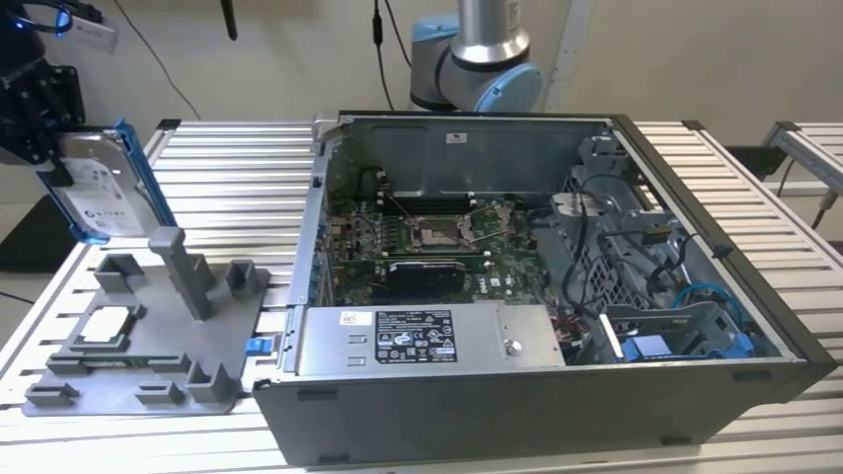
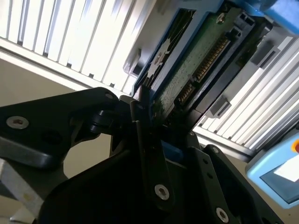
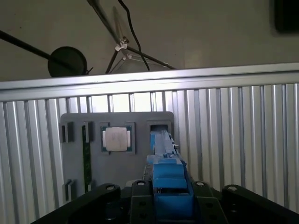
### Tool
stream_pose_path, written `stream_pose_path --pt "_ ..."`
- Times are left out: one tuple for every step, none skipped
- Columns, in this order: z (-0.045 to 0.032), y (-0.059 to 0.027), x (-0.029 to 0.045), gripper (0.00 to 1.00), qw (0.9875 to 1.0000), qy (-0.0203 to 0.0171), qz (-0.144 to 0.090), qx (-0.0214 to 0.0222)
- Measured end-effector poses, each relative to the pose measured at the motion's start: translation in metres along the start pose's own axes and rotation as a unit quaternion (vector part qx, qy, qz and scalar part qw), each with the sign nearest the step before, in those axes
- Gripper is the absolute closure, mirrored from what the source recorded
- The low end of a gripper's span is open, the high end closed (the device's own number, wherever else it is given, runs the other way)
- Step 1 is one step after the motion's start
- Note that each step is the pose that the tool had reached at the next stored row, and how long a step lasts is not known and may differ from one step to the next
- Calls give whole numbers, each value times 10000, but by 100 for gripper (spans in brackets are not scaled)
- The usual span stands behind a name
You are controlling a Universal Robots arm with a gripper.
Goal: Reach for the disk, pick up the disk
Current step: 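Pick up the disk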
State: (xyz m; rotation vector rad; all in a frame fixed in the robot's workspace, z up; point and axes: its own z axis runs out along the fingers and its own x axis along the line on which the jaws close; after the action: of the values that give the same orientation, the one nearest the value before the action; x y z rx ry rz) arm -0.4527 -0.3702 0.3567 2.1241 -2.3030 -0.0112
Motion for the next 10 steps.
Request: stream_pose_path --pt "-20 0 0 100 10000 0 -2 0" --pt "-41 1 0 100 10000 0 -4 0" --pt "-60 1 0 100 10000 0 -5 0" --pt "-83 1 0 100 10000 0 -6 0" --pt "-107 1 0 100 10000 0 -7 0" --pt "-135 1 1 100 10000 0 -8 0" --pt "-165 1 1 100 10000 0 -8 0" --pt "-195 2 1 100 10000 1 -9 0" --pt "-221 2 1 100 10000 2 -9 -1" --pt "-245 2 1 100 10000 2 -9 0"
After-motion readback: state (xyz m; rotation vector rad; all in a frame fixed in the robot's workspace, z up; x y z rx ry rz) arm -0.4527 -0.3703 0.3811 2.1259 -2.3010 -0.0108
